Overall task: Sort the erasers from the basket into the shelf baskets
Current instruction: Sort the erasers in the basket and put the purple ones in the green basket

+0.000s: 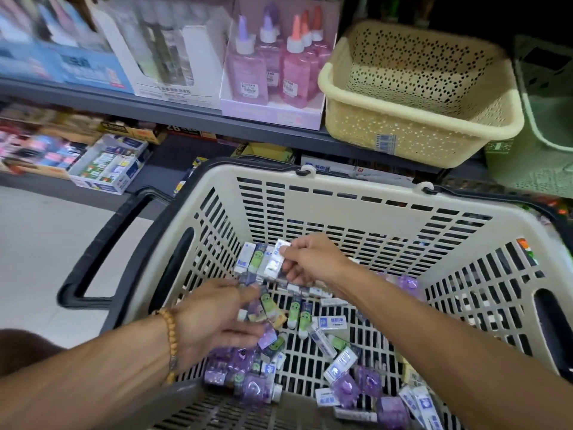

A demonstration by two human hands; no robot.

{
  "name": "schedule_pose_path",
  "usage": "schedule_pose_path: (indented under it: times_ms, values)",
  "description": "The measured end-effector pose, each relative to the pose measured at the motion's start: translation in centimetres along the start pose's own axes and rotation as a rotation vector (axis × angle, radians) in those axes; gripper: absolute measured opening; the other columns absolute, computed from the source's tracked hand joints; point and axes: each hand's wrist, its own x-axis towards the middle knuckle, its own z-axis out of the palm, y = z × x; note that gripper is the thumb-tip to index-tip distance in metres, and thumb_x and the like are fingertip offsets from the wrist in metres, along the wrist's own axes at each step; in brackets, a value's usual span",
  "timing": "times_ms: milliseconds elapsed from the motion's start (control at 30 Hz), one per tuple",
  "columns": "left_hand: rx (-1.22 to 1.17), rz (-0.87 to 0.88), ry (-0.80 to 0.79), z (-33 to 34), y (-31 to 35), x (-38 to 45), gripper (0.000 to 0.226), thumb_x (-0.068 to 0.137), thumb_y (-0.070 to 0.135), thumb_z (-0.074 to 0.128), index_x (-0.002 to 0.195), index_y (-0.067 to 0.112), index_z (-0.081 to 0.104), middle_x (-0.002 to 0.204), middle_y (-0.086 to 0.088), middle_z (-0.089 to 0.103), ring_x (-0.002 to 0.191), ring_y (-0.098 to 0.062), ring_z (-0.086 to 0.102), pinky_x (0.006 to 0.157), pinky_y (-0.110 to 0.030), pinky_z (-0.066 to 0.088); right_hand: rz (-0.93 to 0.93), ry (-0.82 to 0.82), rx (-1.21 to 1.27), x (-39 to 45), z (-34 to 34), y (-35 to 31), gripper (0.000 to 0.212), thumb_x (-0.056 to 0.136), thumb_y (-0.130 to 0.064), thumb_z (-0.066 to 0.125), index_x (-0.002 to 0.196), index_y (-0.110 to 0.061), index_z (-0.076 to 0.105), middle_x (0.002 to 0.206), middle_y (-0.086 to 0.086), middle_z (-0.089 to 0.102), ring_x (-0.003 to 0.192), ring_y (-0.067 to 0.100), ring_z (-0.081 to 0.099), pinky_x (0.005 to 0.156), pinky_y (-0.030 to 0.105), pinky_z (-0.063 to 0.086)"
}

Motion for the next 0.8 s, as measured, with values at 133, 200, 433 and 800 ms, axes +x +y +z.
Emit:
schedule_pose_path:
  times_ms: [133, 200, 433, 800]
  values:
    - [0.063, -0.002, 0.037, -1.8, -0.2, -1.2, 0.011, 0.094, 0.011, 0.058, 0.104, 0.010, 0.061, 0.090, -0.014, 0.075, 0.076, -0.033, 0.073, 0.065, -0.039, 0.058, 0.023, -0.014, -0.058, 3.7, 4.2, -0.6, 0.024, 0.098, -0.015, 0.057, 0.078, -0.003, 0.062, 0.067, 0.009, 0.066, 0.054, 0.014, 0.064, 0.050, 0.021, 0.052]
    - [0.079, 0.016, 0.084, -2.2, -0.4, -1.3, 0.015, 0.091, 0.008, 0.062, 0.097, 0.019, 0.055, 0.090, -0.012, 0.075, 0.076, -0.031, 0.074, 0.062, -0.036, 0.059, 0.038, -0.024, -0.038, 4.7, 5.0, -1.0, 0.019, 0.097, -0.007, 0.056, 0.080, -0.004, 0.064, 0.074, 0.013, 0.069, 0.062, 0.019, 0.069, 0.055, 0.023, 0.056]
    - [0.172, 0.113, 0.181, -1.2, 0.0, -0.9, 0.040, 0.079, 0.006, 0.074, 0.113, 0.009, 0.056, 0.106, -0.010, 0.066, 0.066, -0.022, 0.074, 0.059, -0.029, 0.061, -0.087, -0.063, -0.026, 1.8, 2.6, -1.2, 0.027, 0.097, -0.032, 0.059, 0.096, -0.008, 0.072, 0.080, 0.008, 0.069, 0.061, 0.012, 0.064, 0.057, 0.021, 0.053]
    - [0.853, 0.372, -0.001, -0.2, 0.1, 1.0, 0.026, 0.079, 0.015, 0.077, 0.099, 0.022, 0.063, 0.100, 0.001, 0.065, 0.083, -0.007, 0.064, 0.061, -0.012, 0.052, -0.156, -0.085, -0.251, -5.6, -0.9, -1.8, 0.011, 0.094, -0.021, 0.063, 0.090, -0.012, 0.069, 0.085, 0.006, 0.071, 0.060, 0.004, 0.066, 0.054, 0.013, 0.049]
